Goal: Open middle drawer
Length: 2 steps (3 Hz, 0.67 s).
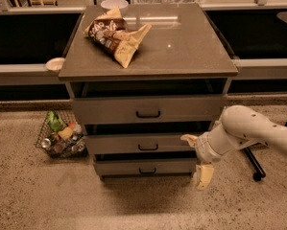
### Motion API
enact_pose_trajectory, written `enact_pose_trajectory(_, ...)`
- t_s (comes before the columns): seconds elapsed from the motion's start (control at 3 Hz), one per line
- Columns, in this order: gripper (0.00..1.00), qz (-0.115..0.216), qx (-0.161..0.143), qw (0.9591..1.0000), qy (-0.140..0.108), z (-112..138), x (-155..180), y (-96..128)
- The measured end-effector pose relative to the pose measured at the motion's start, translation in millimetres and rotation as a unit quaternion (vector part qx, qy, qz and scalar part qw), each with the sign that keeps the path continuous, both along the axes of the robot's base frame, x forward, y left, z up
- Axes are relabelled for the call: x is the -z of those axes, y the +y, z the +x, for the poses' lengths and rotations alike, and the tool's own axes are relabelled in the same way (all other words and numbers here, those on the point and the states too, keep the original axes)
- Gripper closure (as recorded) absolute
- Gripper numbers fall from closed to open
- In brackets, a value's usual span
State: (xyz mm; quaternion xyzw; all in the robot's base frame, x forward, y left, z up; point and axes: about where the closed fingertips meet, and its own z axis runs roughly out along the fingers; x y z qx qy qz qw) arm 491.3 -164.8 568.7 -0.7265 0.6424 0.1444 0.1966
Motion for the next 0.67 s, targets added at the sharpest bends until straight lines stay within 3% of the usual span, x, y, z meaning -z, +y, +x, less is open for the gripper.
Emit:
enact_pose_trajectory(0.33,0.0,-0.02,0.003,0.9997,-0.012,9,22,-12)
enact_pose_trajectory(0.67,0.0,-0.054,-0.009,0.9977,-0.04,29,56,-28)
